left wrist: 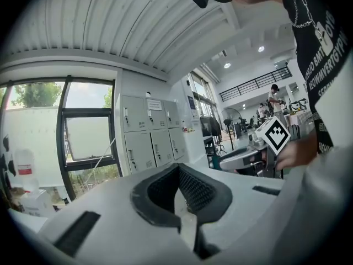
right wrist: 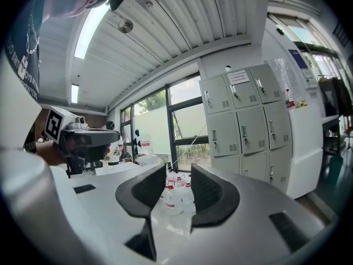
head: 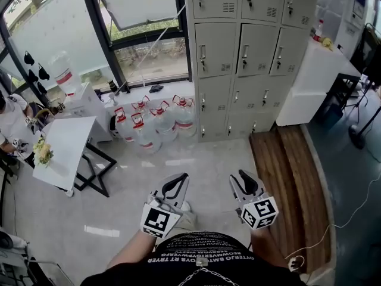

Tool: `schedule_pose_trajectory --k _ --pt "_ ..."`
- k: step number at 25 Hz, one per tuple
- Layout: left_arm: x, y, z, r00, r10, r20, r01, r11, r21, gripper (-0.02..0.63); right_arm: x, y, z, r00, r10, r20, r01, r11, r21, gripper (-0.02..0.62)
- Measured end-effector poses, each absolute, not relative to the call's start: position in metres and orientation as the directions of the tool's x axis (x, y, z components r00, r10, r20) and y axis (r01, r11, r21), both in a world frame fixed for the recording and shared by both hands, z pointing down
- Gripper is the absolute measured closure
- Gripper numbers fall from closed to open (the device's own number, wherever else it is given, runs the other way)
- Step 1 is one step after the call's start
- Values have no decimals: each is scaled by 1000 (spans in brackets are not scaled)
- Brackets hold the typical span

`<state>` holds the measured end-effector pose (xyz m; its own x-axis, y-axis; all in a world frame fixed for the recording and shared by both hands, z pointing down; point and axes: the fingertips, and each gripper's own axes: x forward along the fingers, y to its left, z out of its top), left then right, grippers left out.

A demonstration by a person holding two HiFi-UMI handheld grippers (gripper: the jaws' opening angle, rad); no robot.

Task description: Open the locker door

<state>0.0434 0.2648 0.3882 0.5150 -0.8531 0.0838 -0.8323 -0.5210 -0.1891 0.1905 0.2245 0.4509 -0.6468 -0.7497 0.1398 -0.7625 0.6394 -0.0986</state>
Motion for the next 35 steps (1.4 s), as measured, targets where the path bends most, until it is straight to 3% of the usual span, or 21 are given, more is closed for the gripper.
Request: schedule_pose_trajectory --k 14,35 --pt "20 179 415 551 -829 98 -821 -559 -114 612 175 147 462 -618 -765 180 -785 615 -79 468" --pt "-52 -1 424 625 -769 134 -767 -637 -75 612 91 -15 459 -584 -779 228 -809 582 -83 468"
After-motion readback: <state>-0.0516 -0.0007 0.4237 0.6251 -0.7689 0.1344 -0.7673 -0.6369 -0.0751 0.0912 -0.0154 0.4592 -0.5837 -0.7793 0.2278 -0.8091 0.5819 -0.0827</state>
